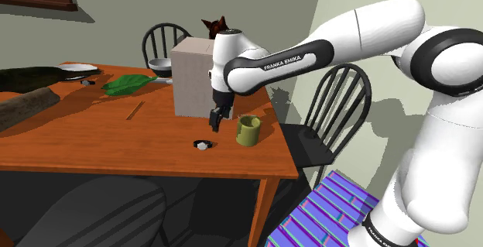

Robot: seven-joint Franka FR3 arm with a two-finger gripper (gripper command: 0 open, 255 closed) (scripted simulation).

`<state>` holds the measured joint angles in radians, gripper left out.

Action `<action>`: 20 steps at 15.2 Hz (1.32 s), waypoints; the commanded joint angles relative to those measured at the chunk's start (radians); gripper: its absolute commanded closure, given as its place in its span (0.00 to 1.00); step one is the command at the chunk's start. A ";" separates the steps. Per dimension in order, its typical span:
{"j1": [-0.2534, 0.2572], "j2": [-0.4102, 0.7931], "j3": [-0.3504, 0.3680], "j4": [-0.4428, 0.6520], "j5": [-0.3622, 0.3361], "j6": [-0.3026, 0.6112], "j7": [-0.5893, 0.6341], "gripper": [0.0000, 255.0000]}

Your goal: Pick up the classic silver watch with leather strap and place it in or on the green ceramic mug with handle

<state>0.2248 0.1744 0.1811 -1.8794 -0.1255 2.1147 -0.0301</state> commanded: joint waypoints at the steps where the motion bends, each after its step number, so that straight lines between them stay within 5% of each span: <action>1: 0.018 0.062 0.012 0.048 -0.019 0.017 -0.005 0.00; 7: 0.078 0.250 0.037 0.235 -0.076 0.026 -0.030 0.00; 20: 0.080 0.302 0.027 0.211 -0.093 0.102 -0.020 0.00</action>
<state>0.3044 0.4767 0.2079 -1.6685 -0.2180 2.2159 -0.0499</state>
